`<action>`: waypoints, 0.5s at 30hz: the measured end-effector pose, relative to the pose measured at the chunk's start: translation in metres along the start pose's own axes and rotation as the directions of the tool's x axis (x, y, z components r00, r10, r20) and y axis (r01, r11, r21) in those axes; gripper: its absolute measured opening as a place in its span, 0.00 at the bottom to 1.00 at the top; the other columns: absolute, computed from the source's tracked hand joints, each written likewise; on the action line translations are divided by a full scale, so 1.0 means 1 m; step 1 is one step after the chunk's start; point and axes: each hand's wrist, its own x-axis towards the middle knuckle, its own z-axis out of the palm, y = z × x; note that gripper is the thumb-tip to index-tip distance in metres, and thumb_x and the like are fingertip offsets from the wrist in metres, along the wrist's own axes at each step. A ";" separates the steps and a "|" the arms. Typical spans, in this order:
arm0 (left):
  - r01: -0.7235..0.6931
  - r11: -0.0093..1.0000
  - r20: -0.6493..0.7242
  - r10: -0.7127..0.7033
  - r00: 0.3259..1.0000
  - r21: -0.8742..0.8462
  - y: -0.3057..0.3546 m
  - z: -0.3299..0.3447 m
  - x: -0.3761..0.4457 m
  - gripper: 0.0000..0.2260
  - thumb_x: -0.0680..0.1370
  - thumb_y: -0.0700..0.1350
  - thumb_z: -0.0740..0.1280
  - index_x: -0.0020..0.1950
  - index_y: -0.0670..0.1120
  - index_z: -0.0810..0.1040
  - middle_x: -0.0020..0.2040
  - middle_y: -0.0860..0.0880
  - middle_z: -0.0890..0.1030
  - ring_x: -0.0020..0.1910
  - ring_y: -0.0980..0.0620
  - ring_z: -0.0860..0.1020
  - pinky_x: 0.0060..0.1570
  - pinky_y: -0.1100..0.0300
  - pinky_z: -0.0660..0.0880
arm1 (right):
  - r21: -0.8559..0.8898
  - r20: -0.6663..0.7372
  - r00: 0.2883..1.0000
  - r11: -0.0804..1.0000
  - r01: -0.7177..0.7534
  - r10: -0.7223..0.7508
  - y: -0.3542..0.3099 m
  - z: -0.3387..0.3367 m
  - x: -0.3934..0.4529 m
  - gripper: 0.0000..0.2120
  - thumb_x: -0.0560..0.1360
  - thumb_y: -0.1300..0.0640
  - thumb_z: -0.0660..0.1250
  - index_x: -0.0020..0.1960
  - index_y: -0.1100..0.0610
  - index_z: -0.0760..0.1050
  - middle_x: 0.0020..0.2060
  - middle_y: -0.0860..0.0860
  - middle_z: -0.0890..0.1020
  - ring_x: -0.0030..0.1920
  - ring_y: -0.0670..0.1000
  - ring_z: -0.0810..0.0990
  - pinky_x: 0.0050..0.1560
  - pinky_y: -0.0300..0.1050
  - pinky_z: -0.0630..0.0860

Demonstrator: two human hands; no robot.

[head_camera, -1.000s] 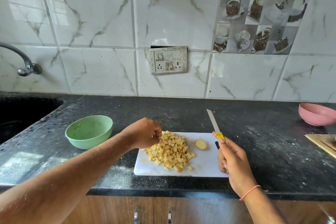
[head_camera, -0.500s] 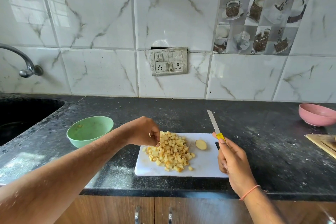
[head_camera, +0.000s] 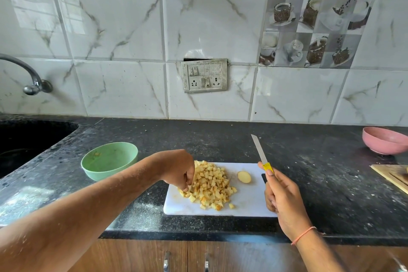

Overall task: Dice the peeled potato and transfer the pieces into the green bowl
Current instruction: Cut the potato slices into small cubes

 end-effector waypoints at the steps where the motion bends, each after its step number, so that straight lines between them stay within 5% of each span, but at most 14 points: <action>1: 0.008 1.000 0.006 -0.008 1.000 0.012 0.000 0.001 0.001 0.12 0.76 0.53 0.78 0.58 0.55 0.88 0.51 0.59 0.86 0.45 0.60 0.77 0.43 0.64 0.70 | -0.002 -0.001 1.000 1.000 0.001 -0.001 0.000 0.000 0.000 0.13 0.83 0.49 0.64 0.65 0.45 0.82 0.30 0.55 0.57 0.30 0.52 0.53 0.33 0.49 0.50; 9: 0.022 0.999 -0.003 -0.022 1.000 -0.027 0.000 0.005 -0.002 0.09 0.76 0.49 0.76 0.56 0.54 0.87 0.49 0.58 0.85 0.45 0.58 0.79 0.37 0.66 0.69 | -0.012 0.009 1.000 1.000 0.009 -0.008 -0.003 0.001 -0.001 0.13 0.82 0.48 0.65 0.64 0.46 0.83 0.33 0.59 0.54 0.32 0.54 0.51 0.33 0.48 0.49; 15: -0.010 0.996 -0.147 -0.002 0.989 -0.084 -0.003 0.002 -0.009 0.05 0.74 0.47 0.73 0.47 0.56 0.85 0.47 0.61 0.83 0.43 0.62 0.78 0.39 0.66 0.73 | -0.009 0.013 1.000 1.000 0.004 -0.004 -0.005 0.002 -0.002 0.14 0.81 0.47 0.65 0.63 0.46 0.83 0.33 0.59 0.54 0.32 0.55 0.51 0.33 0.48 0.49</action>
